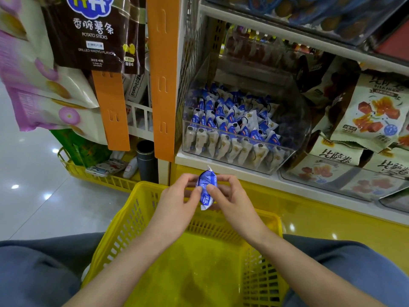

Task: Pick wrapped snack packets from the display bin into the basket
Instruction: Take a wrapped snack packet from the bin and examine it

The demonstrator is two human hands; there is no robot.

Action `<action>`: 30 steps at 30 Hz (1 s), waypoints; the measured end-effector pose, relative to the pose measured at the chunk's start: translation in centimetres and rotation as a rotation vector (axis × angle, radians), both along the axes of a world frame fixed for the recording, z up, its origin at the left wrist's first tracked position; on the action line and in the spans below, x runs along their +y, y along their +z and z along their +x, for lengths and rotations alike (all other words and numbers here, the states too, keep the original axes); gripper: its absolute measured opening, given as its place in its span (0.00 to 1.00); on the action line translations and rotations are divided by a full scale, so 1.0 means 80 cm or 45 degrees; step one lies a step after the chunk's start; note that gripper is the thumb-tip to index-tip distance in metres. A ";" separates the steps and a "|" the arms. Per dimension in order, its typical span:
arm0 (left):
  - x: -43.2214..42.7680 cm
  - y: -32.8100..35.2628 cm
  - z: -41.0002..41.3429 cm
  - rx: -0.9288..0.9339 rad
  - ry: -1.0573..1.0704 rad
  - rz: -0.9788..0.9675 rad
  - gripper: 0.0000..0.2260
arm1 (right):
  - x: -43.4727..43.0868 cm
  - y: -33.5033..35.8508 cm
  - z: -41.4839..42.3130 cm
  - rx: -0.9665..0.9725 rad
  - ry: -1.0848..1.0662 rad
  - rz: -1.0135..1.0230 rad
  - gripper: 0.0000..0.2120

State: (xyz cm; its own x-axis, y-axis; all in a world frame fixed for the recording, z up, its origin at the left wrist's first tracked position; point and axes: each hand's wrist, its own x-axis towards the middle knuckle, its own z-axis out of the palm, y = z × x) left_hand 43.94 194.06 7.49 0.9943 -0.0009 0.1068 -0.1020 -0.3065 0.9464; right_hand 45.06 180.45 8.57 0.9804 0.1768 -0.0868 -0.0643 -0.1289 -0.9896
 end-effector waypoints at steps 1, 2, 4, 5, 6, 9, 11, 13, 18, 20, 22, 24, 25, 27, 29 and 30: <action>-0.001 -0.001 -0.001 0.013 -0.012 0.011 0.13 | -0.001 0.000 0.001 0.018 -0.009 0.006 0.10; -0.001 -0.001 -0.001 0.019 -0.012 0.015 0.14 | -0.001 -0.001 0.001 0.030 -0.010 0.005 0.11; 0.000 -0.002 0.001 0.037 0.002 -0.009 0.16 | -0.001 -0.002 0.001 0.043 -0.012 -0.018 0.15; 0.000 -0.002 0.002 0.063 0.009 -0.046 0.16 | 0.000 -0.003 0.001 0.046 -0.013 -0.036 0.16; 0.000 -0.001 0.004 0.100 0.012 -0.103 0.15 | 0.000 -0.003 0.002 0.040 -0.010 -0.061 0.18; 0.000 0.006 0.008 0.210 0.011 -0.299 0.15 | -0.004 0.006 0.005 -0.001 0.079 -0.132 0.19; 0.001 0.012 0.010 0.248 -0.004 -0.386 0.17 | -0.009 0.016 0.006 -0.015 0.178 -0.130 0.15; 0.003 0.017 0.010 0.269 -0.029 -0.419 0.17 | -0.015 0.022 0.007 -0.013 0.186 -0.133 0.11; 0.000 0.025 0.007 0.390 -0.109 -0.620 0.11 | -0.020 0.030 0.008 0.007 0.047 -0.095 0.08; -0.002 0.027 0.008 0.388 -0.160 -0.609 0.08 | -0.021 0.034 0.010 -0.035 -0.015 -0.106 0.10; -0.003 0.030 0.008 0.335 -0.183 -0.544 0.05 | -0.021 0.040 0.011 -0.108 -0.048 -0.169 0.10; -0.002 0.034 0.009 0.293 -0.192 -0.521 0.06 | -0.021 0.049 0.012 -0.167 -0.021 -0.247 0.05; 0.000 0.035 0.011 0.279 -0.193 -0.532 0.07 | -0.023 0.056 0.013 -0.193 0.014 -0.281 0.02; 0.003 0.040 0.013 0.253 -0.164 -0.597 0.06 | -0.034 0.075 0.023 -0.306 0.081 -0.421 0.05; 0.004 0.043 0.016 0.234 -0.127 -0.665 0.05 | -0.049 0.102 0.043 -0.485 0.065 -0.674 0.06; 0.004 0.045 0.018 0.224 -0.112 -0.689 0.05 | -0.058 0.117 0.057 -0.582 0.032 -0.821 0.06</action>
State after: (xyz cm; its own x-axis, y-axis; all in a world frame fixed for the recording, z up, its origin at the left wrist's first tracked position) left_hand 45.35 194.38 11.06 0.9958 -0.0758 -0.0518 0.0679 0.2286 0.9711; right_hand 49.61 175.81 17.91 0.9401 0.2511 0.2307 0.3409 -0.6819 -0.6471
